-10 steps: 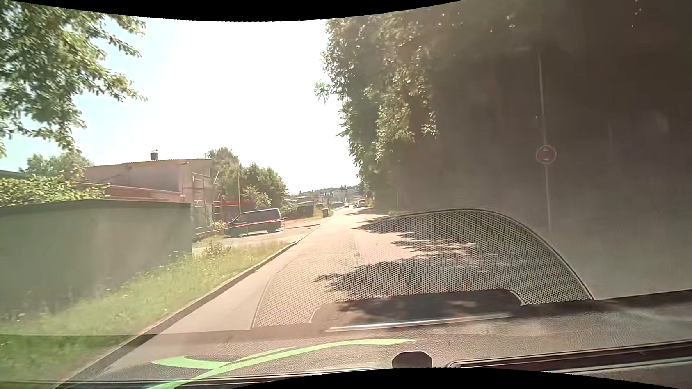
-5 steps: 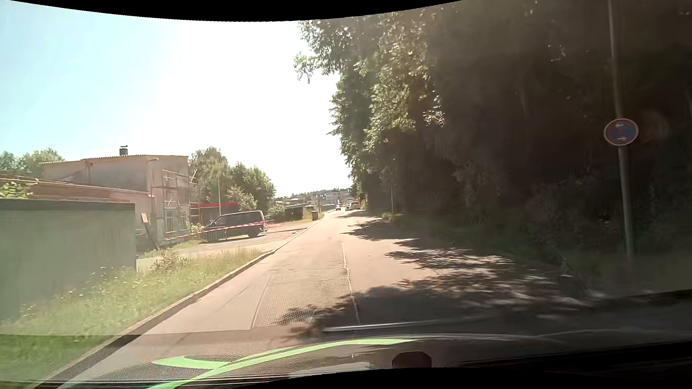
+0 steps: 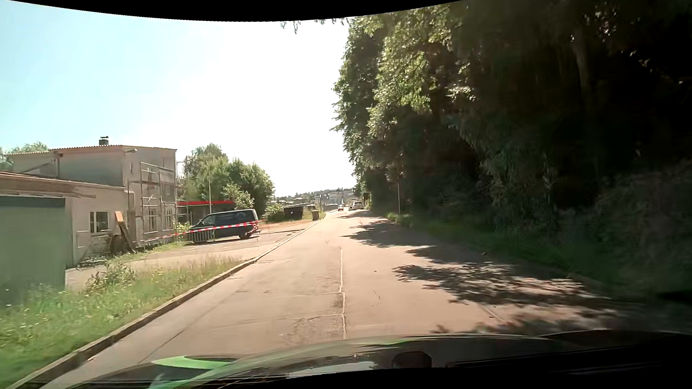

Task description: Follow the waypoints while adhering to traffic rules and regulations

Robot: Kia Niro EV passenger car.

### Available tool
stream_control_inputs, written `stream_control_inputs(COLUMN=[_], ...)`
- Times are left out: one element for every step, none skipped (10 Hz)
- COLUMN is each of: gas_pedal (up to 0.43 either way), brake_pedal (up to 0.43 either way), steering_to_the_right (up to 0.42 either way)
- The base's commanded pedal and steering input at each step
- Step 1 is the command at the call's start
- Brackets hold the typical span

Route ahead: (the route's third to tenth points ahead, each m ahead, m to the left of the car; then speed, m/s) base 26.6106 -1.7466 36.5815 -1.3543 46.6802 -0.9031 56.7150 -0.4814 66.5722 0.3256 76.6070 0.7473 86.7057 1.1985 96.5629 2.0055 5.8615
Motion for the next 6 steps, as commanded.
stream_control_inputs(gas_pedal=[0.11,0.118,0.118,0.13,0.138,0.138], brake_pedal=[0.0,0.0,0.0,0.0,0.0,0.0], steering_to_the_right=[-0.022,-0.019,-0.018,-0.018,-0.02,-0.02])
